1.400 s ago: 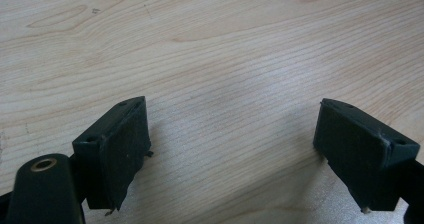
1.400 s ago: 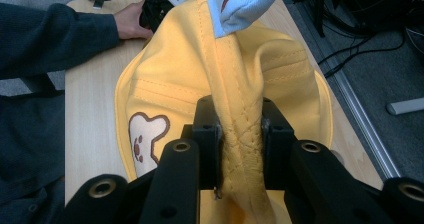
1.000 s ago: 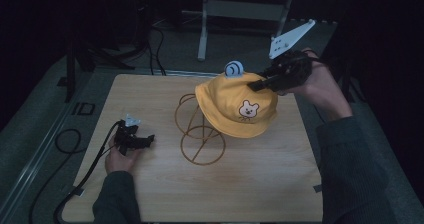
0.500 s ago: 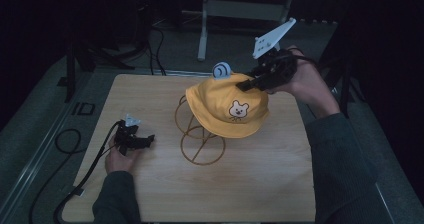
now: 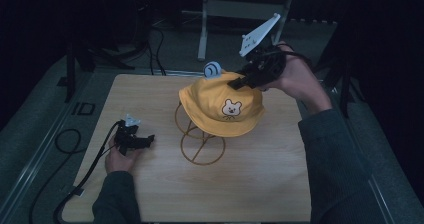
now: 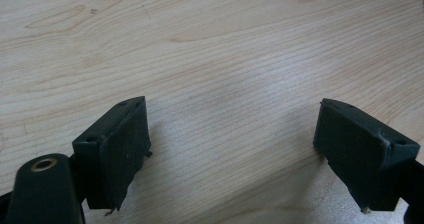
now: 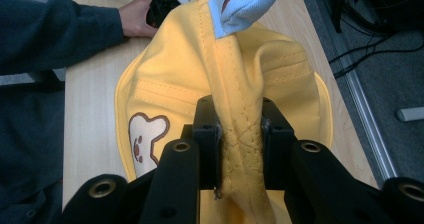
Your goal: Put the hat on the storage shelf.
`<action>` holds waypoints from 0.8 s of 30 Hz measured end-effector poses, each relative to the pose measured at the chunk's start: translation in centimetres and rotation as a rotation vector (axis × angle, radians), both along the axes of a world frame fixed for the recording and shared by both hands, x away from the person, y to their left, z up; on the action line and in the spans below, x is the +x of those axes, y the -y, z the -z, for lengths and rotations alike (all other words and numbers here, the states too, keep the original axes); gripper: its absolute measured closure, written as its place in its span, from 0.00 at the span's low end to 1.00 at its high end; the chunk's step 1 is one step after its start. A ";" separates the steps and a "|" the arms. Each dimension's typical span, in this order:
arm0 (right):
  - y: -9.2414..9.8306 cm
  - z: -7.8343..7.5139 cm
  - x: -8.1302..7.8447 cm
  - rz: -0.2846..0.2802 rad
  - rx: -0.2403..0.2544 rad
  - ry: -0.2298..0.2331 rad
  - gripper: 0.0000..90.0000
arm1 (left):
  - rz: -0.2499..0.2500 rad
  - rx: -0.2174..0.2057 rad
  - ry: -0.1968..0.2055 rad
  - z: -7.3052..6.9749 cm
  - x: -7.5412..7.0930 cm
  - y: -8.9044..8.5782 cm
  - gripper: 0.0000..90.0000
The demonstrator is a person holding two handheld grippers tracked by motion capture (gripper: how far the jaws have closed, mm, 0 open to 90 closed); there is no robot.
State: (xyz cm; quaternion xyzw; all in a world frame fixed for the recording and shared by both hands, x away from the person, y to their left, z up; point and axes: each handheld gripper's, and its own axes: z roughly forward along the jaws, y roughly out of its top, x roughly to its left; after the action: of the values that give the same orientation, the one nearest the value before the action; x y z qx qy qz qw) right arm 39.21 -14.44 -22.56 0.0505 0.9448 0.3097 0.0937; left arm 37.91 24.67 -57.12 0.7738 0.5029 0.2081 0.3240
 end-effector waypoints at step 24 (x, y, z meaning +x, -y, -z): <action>-3.8 0.3 0.3 -0.029 -0.070 -0.020 0.83 | 0.000 -0.001 0.002 0.0 0.0 0.0 0.16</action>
State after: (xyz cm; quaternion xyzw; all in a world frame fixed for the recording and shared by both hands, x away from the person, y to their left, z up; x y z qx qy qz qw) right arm 39.53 -10.67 -22.84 0.0365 0.9566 0.2773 0.0816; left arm 37.91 24.65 -57.14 0.7735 0.5026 0.2083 0.3250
